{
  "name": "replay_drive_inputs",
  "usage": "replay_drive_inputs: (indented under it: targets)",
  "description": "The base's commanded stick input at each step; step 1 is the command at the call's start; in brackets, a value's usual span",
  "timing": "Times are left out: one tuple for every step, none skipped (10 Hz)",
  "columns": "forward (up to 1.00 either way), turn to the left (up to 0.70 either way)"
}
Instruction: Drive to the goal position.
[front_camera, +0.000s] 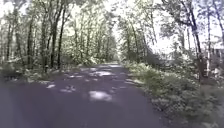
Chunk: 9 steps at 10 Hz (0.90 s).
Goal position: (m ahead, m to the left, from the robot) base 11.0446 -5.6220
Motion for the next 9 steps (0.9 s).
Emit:
replay_drive_inputs:
  targets:
    - [0.45,0.0]
    - [0.45,0.0]
    - [0.45,0.0]
    - [0.45,0.0]
    - [0.45,0.0]
    - [0.45,0.0]
    - [0.45,0.0]
    - [0.45,0.0]
    - [0.45,0.0]
